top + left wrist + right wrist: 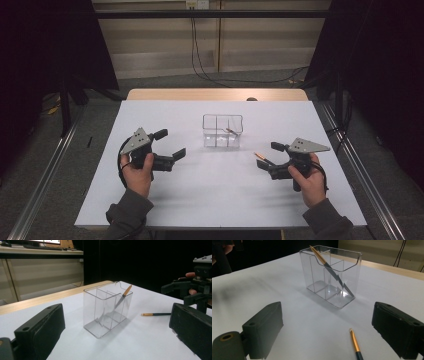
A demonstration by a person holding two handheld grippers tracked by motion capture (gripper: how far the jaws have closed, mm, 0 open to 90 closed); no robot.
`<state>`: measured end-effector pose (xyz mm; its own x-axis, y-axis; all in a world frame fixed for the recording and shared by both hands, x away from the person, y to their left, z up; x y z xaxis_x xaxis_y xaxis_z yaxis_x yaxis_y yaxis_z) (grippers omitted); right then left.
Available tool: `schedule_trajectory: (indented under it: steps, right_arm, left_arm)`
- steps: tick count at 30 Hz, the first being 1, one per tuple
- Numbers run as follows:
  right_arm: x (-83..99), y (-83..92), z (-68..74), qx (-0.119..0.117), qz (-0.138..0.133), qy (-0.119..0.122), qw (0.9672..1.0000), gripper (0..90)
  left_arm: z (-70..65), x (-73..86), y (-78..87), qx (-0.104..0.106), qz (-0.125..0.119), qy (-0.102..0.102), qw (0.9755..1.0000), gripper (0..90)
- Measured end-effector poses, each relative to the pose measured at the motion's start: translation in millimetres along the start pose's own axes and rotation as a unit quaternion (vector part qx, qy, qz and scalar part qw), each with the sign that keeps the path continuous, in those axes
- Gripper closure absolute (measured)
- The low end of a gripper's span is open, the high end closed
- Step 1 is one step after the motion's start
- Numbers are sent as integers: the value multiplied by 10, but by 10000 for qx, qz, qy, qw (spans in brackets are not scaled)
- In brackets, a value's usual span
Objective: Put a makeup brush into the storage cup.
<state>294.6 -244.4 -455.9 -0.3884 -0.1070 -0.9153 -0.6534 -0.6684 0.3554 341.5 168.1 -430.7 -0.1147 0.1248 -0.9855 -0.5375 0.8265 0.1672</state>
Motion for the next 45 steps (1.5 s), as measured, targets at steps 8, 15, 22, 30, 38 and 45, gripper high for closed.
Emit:
schedule_trajectory:
  steps: [8,15,22,30,38,45]
  right_arm:
    - [11,8,4,6,7,35,10000,93]
    - [-4,38,-5,60,2,83,9999,93]
    - [-47,78,-58,93,-81,21,9999,93]
    - [-95,108,-150,201,-125,-18,9997,93]
    - [-70,97,-203,240,-40,11,9997,93]
    - [-65,109,-238,296,-19,2,9996,93]
  left_arm:
    - [3,1,2,38,54,-38,10000,0]
    - [-17,-11,22,34,69,-75,9999,0]
    - [-56,-5,22,53,91,-93,9999,0]
    - [-33,28,12,30,115,-82,9999,0]
    - [-14,15,36,21,99,-77,9999,0]
    - [-2,-1,41,20,43,-74,10000,0]
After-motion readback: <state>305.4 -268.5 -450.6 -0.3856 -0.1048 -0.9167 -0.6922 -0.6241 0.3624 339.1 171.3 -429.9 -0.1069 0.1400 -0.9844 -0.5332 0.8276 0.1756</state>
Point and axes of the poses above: each handheld gripper's, and its own axes: y roughly backward along the jaws, x roughly out of its underside, z roughly to its left, the point moved 2 cm from there along -y, roughly forward along the jaws, and after that the axes turned 5 degrees about -y, right-handed, at the moved point
